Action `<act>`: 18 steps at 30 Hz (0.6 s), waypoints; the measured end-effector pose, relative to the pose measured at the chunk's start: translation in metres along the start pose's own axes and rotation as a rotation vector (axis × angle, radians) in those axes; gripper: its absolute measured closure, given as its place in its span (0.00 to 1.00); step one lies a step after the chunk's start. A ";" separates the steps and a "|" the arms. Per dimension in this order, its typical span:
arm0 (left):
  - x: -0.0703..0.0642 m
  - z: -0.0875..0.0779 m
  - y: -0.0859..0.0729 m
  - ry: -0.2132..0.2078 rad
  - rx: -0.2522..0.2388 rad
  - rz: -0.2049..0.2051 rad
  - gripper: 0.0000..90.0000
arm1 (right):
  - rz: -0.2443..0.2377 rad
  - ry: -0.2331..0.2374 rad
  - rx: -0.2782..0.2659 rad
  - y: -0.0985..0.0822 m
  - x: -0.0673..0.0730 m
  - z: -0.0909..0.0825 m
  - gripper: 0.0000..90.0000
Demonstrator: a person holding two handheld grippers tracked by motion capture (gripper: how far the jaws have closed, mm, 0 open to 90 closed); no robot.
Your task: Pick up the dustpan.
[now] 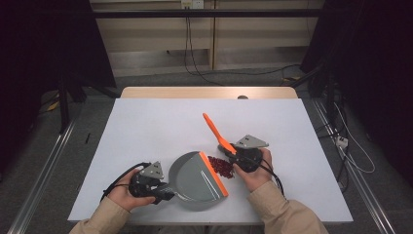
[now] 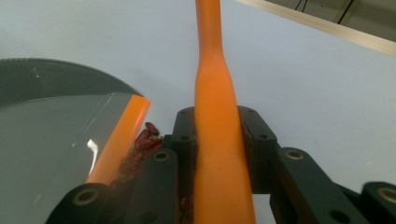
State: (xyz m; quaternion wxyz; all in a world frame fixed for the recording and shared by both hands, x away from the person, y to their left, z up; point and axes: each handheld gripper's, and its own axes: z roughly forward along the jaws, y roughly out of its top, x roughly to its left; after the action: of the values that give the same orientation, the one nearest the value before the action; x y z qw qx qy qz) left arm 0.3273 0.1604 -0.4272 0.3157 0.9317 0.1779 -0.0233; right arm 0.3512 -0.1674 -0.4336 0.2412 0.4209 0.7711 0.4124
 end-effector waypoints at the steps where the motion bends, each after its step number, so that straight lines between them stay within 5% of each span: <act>1: 0.000 0.001 0.000 -0.001 -0.003 -0.011 0.70 | -0.003 -0.002 -0.001 0.000 0.001 0.000 0.79; 11: 0.000 0.005 -0.002 -0.013 -0.024 -0.041 0.69 | 0.013 0.006 -0.001 -0.001 0.008 -0.002 0.79; 18: 0.001 0.006 -0.002 -0.011 -0.023 -0.045 0.69 | 0.052 0.058 -0.009 0.000 0.006 -0.002 0.79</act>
State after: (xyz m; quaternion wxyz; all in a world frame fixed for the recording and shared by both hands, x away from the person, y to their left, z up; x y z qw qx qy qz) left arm 0.3278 0.1588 -0.4334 0.3266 0.9237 0.1972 -0.0337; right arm 0.3465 -0.1633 -0.4323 0.2098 0.4278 0.7646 0.4340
